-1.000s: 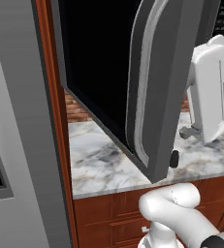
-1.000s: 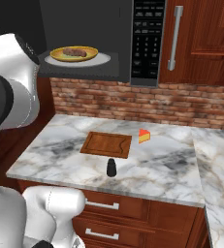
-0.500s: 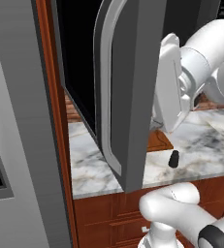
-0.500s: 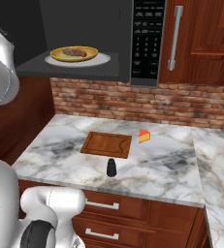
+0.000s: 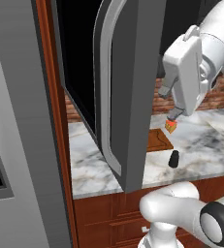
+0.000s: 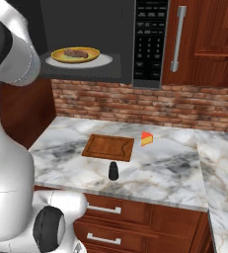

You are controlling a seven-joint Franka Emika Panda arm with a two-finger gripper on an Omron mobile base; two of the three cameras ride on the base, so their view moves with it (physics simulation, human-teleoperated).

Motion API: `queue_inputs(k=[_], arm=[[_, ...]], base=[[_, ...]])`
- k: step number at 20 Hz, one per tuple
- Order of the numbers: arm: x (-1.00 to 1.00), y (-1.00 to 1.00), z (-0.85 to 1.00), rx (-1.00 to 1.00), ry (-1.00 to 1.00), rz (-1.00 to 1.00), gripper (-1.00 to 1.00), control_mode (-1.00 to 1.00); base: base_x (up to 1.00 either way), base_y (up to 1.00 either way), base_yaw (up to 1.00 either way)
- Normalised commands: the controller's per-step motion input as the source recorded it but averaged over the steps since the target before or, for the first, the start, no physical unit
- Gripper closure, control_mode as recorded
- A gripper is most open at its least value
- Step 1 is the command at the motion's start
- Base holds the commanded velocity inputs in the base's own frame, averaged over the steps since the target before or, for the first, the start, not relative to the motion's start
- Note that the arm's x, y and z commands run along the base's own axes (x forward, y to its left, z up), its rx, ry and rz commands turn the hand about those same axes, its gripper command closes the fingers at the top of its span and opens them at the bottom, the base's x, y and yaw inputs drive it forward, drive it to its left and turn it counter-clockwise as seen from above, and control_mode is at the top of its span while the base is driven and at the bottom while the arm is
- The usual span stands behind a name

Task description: Retrieve the reheated potato from the microwave, then place the potato, cheese, and condiment on the cutting board.

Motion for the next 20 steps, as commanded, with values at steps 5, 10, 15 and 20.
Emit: queue_inputs(k=[5,10,15,20], arm=[[0.21,-0.65,0.04,-0.11,-0.15,0.11,-1.00,-1.00],[0.35,-0.61,0.00,-0.07,-0.24,0.20,-1.00,-1.00],[0.46,-0.50,0.00,-0.03,-0.27,0.25,-1.00,-1.00],[0.51,-0.32,0.01,-0.02,-0.37,0.27,-1.00,-1.00]], base=[[0.00,0.00,0.00],[0.00,0.00,0.00],[0.00,0.00,0.00],[0.00,0.00,0.00]])
